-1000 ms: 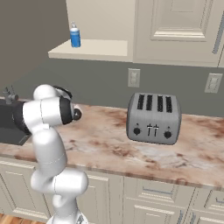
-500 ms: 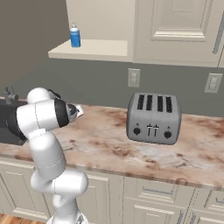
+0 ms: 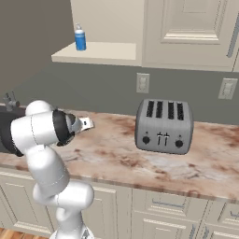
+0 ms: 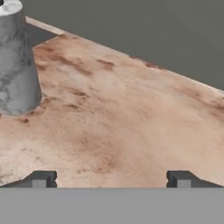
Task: Locate and retrieve the soap dispenser and soap dispenser from the cabinet. Place them next to the sink.
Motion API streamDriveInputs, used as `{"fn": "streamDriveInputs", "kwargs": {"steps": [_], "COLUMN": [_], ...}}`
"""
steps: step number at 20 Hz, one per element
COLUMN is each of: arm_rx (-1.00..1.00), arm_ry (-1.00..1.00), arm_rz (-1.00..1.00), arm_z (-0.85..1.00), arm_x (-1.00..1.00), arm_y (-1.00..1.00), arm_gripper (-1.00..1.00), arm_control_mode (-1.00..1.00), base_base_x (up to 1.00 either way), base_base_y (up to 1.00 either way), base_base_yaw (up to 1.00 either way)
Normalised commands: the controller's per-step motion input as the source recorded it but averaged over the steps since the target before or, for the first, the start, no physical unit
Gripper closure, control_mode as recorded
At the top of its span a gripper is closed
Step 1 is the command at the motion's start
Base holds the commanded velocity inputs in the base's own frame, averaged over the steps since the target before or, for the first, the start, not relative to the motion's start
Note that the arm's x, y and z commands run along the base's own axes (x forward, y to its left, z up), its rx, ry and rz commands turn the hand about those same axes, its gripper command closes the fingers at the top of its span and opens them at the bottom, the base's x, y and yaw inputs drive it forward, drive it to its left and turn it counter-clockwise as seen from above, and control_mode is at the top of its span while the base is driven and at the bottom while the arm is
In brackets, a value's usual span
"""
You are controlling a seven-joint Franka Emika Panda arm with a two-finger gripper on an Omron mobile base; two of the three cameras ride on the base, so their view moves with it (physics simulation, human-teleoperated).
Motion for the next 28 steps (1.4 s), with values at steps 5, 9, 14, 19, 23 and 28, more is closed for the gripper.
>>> {"fn": "streamDriveInputs", "kwargs": {"steps": [5,9,14,19,23,28], "arm_rx": [0.00,-0.01,0.00,0.03,0.05,0.12], "arm_ry": [0.11,0.10,0.18,0.24,0.21,0.03], "arm_rz": [-0.27,-0.18,-0.17,-0.16,-0.09,0.00], "arm_z": [0.63,0.63,0.67,0.76,0.46,0.03], "arm_x": [0.00,0.00,0.02,0.02,0.00,-0.18], "arm_y": [-0.17,-0.01,0.00,-0.03,-0.04,-0.17], "arm_gripper": [-1.00,-1.00,-1.00,-1.00,-1.00,-1.00], "arm_control_mode": [-1.00,-1.00,-1.00,-1.00,-1.00,-1.00], "base_base_x": [0.00,0.00,0.00,0.00,0.00,0.00], "base_base_y": [0.00,0.00,0.00,0.00,0.00,0.00], "base_base_yaw": [0.00,0.00,0.00,0.00,0.00,0.00]}}
